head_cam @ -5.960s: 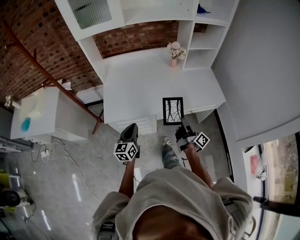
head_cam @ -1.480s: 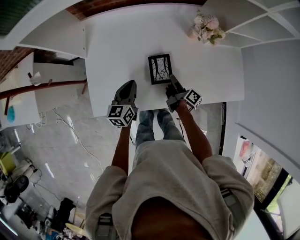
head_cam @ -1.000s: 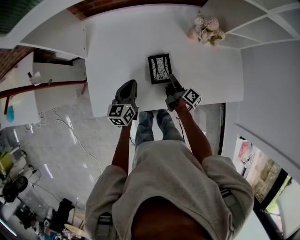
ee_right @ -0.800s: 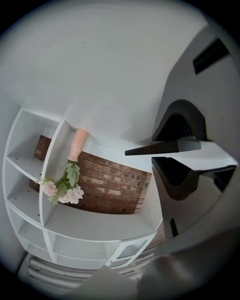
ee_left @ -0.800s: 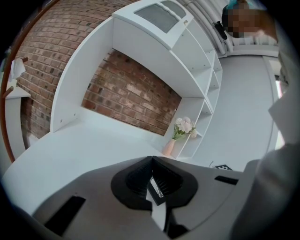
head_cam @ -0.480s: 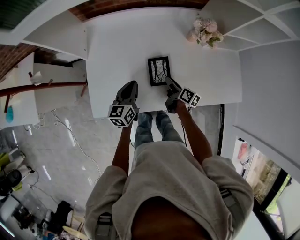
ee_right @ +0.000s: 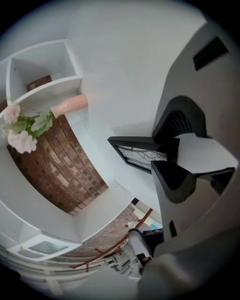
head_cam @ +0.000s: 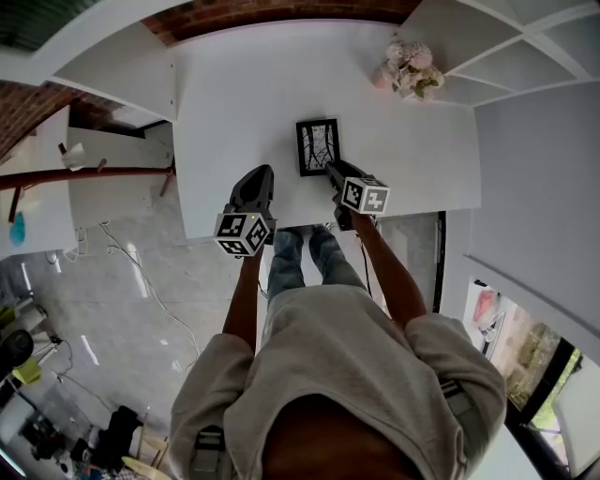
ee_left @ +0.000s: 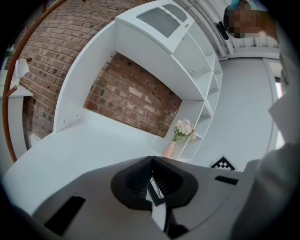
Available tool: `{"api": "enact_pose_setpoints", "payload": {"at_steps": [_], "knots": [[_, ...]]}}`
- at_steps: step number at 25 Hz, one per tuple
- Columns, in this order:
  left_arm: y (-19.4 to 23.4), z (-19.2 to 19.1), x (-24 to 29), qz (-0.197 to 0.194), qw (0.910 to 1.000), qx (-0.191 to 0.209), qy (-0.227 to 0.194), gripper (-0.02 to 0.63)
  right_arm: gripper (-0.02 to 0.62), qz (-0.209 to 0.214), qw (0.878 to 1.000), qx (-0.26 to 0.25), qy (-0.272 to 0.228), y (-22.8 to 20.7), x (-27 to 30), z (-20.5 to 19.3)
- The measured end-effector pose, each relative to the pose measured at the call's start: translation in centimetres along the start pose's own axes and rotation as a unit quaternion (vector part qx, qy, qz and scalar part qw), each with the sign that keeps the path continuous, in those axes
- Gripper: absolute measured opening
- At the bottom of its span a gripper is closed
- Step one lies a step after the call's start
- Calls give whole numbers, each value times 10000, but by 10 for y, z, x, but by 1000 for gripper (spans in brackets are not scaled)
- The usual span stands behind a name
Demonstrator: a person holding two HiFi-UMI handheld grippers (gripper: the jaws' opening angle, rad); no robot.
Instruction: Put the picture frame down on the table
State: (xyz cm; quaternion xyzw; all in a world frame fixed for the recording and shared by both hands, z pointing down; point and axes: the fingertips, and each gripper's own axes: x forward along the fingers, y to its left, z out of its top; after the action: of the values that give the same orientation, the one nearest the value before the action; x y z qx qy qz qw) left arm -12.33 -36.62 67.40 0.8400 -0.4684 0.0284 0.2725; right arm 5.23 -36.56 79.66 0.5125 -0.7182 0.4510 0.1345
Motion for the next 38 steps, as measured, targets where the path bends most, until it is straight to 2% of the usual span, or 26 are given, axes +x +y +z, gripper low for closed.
{"api": "enact_pose_setpoints", "payload": {"at_steps": [5, 9, 13, 18, 22, 30, 38], "knots": [[2, 2, -1, 17, 10000, -12, -21, 15, 187, -250, 9973, -639, 254, -4, 3, -3], [3, 5, 1, -3, 10000, -13, -37, 15, 197, -439, 9905, -1223, 456, -3, 5, -6], [1, 6, 3, -25, 10000, -13, -37, 15, 199, -530, 9881, -1363, 478, -3, 6, -9], [2, 7, 3, -20, 10000, -10, -21, 15, 189, -595, 9861, -1518, 305, -1, 1, 0], [0, 10, 6, -31, 10000, 28, -31, 15, 155, -634, 9832, -1704, 136, 2, -4, 14], [-11, 29, 9, -106, 9996, 228, -118, 15, 34, -783, 9716, -2210, -304, 20, -23, 47], [-24, 42, 7, -132, 9989, 404, -195, 15, 25, -438, 9715, -2208, -741, 46, -45, 72]]}}
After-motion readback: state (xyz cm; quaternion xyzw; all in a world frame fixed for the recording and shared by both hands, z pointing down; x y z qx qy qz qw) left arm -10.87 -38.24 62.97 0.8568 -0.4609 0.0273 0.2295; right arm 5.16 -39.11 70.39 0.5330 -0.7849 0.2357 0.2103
